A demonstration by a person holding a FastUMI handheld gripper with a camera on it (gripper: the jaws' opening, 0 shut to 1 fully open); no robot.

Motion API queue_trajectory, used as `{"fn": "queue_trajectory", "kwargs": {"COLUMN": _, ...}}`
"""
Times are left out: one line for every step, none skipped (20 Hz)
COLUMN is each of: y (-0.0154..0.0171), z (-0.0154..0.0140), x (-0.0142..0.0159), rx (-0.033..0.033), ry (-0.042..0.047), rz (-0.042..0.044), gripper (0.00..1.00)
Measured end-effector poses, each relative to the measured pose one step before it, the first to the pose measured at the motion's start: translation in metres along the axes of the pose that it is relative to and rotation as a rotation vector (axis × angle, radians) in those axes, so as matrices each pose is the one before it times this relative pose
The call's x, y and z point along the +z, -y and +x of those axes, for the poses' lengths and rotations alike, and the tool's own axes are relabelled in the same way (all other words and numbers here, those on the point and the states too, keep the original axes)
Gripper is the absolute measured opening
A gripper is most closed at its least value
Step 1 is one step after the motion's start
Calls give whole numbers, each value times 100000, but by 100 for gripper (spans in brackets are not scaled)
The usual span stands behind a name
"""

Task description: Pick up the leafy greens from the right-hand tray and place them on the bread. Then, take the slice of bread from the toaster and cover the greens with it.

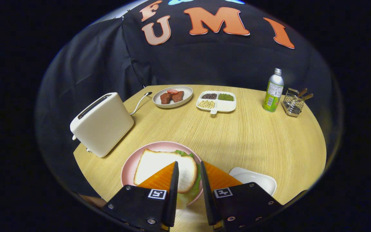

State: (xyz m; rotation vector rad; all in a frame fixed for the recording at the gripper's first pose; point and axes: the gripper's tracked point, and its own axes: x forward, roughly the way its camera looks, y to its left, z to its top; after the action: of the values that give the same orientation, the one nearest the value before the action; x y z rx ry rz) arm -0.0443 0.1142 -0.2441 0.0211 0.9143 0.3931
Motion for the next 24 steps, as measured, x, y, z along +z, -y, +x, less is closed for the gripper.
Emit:
{"fn": "queue_trajectory", "kwargs": {"y": 172, "z": -505, "x": 960, "rx": -844, "ry": 3707, "rz": -339, "gripper": 39}}
{"fn": "queue_trajectory", "kwargs": {"y": 219, "z": -534, "x": 1086, "rx": -1124, "ry": 4581, "rz": -410, "gripper": 39}}
{"fn": "queue_trajectory", "kwargs": {"y": 332, "z": -511, "x": 1315, "rx": -1600, "ry": 4767, "rz": -364, "gripper": 39}}
{"fn": "queue_trajectory", "kwargs": {"y": 232, "z": -531, "x": 1239, "rx": -1354, "ry": 5319, "rz": -183, "gripper": 39}}
{"fn": "queue_trajectory", "kwargs": {"y": 271, "z": -540, "x": 1531, "rx": -1537, "ry": 5376, "rz": -34, "gripper": 39}}
{"fn": "queue_trajectory", "kwargs": {"y": 321, "z": -408, "x": 1322, "rx": -1742, "ry": 5430, "rz": -287, "gripper": 40}}
{"fn": "queue_trajectory", "kwargs": {"y": 309, "z": -474, "x": 1535, "rx": -1707, "ry": 5796, "rz": -837, "gripper": 40}}
{"fn": "queue_trajectory", "kwargs": {"y": 323, "z": -410, "x": 1427, "rx": -2178, "ry": 5899, "rz": -1245, "gripper": 42}}
{"fn": "queue_trajectory", "kwargs": {"y": 355, "z": -388, "x": 1525, "rx": -2236, "ry": 5845, "rz": -1851, "gripper": 44}}
{"fn": "queue_trajectory", "kwargs": {"y": 268, "z": -341, "x": 1280, "rx": -2323, "ry": 5795, "rz": -2545, "gripper": 47}}
{"fn": "queue_trajectory", "kwargs": {"y": 277, "z": -400, "x": 1426, "rx": -2112, "ry": 5771, "rz": -2412, "gripper": 48}}
{"fn": "queue_trajectory", "kwargs": {"y": 44, "z": -425, "x": 1335, "rx": -1562, "ry": 5478, "rz": -1816, "gripper": 51}}
{"fn": "queue_trajectory", "kwargs": {"y": -102, "z": -295, "x": 1179, "rx": -818, "ry": 4500, "rz": -1101, "gripper": 52}}
{"fn": "queue_trajectory", "kwargs": {"y": -331, "z": -440, "x": 791, "rx": -108, "ry": 3857, "rz": -860, "gripper": 52}}
{"fn": "queue_trajectory", "kwargs": {"y": -261, "z": -190, "x": 680, "rx": -406, "ry": 3225, "rz": -553, "gripper": 52}}
{"fn": "queue_trajectory", "kwargs": {"y": 10, "z": -237, "x": 585, "rx": -1109, "ry": 2861, "rz": -461, "gripper": 53}}
{"fn": "queue_trajectory", "kwargs": {"y": 172, "z": -295, "x": 433, "rx": -1458, "ry": 2190, "rz": -656, "gripper": 53}}
{"fn": "queue_trajectory", "kwargs": {"y": 349, "z": -361, "x": 259, "rx": -1585, "ry": 1409, "rz": -679, "gripper": 53}}
{"fn": "queue_trajectory", "kwargs": {"y": 115, "z": -291, "x": 272, "rx": -891, "ry": 1313, "rz": -388, "gripper": 53}}
{"fn": "queue_trajectory", "kwargs": {"y": -74, "z": -298, "x": 328, "rx": -417, "ry": 1088, "rz": 94, "gripper": 55}}
{"fn": "queue_trajectory", "kwargs": {"y": 26, "z": -214, "x": 363, "rx": -256, "ry": 1313, "rz": 631, "gripper": 56}}
{"fn": "queue_trajectory", "kwargs": {"y": -136, "z": -117, "x": 214, "rx": 177, "ry": 878, "rz": 513, "gripper": 59}}
{"fn": "queue_trajectory", "kwargs": {"y": -65, "z": -175, "x": 94, "rx": 385, "ry": 574, "rz": 366, "gripper": 61}}
{"fn": "queue_trajectory", "kwargs": {"y": -136, "z": -72, "x": 25, "rx": 701, "ry": 448, "rz": 190, "gripper": 66}}
